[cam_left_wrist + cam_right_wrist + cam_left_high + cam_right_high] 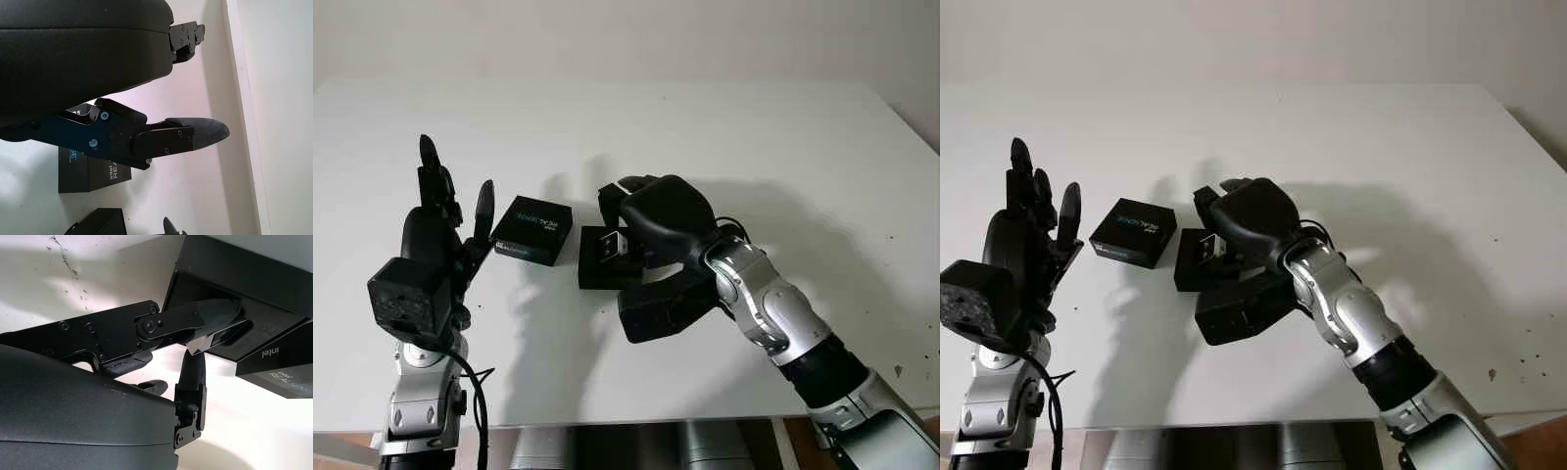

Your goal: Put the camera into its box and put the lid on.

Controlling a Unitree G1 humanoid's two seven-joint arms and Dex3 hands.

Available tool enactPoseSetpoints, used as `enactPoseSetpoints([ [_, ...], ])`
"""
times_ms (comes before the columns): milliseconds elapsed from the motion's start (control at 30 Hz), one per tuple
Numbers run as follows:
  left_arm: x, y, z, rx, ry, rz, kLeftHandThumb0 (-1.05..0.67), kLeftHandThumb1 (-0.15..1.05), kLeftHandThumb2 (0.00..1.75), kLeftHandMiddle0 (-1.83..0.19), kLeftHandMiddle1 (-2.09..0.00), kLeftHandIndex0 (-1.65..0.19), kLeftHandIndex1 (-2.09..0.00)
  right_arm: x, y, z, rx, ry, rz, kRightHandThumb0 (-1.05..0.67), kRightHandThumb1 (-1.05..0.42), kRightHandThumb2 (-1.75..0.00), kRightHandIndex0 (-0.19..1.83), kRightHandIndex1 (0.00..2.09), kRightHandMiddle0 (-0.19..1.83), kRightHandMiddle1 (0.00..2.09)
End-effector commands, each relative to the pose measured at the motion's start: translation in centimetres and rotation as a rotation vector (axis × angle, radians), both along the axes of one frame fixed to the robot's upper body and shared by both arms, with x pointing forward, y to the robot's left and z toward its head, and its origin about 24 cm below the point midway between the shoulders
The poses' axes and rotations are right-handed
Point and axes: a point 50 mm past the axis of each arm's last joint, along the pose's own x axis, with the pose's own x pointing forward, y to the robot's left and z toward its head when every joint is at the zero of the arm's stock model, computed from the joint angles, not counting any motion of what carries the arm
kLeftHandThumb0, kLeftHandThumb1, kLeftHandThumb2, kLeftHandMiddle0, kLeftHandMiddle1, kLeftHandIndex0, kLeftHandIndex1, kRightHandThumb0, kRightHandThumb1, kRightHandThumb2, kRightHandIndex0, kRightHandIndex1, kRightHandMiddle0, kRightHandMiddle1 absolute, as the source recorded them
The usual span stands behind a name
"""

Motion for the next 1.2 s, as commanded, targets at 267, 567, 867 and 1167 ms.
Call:
enactPoseSetpoints([
  [267, -0.1, -0.2, 0.4, 0.007, -0.016, -0.003, -0.62, 1.05, 0.48, 0.15, -0.05, 0.17, 0.00, -0.1, 0.1, -0.2, 0.107, 0.000, 0.031, -0.44, -1.02, -0.06, 0.57, 0.16, 0.30, 1.54],
  [567, -0.1, -0.3, 0.5, 0.009, -0.016, -0.006, -0.62, 1.05, 0.49, 0.15, -0.05, 0.17, 0.00, 0.0, -0.1, -0.7, 0.157, 0.044, 0.094, -0.40, -1.05, -0.12, 0.56, 0.18, 0.23, 1.62],
  [867, -0.2, -0.2, 0.4, 0.005, -0.017, -0.007, -0.62, 1.05, 0.48, 0.15, -0.05, 0.18, 0.00, 0.3, -0.2, -1.6, 0.160, 0.041, 0.137, -0.38, -1.05, -0.11, 0.56, 0.22, 0.23, 1.66],
  [1167, -0.2, -0.1, 0.4, 0.007, -0.017, -0.013, -0.61, 1.05, 0.48, 0.16, -0.05, 0.17, 0.00, 0.5, -0.4, -1.5, 0.157, 0.039, 0.114, -0.39, -1.05, -0.09, 0.52, 0.29, 0.22, 1.66],
])
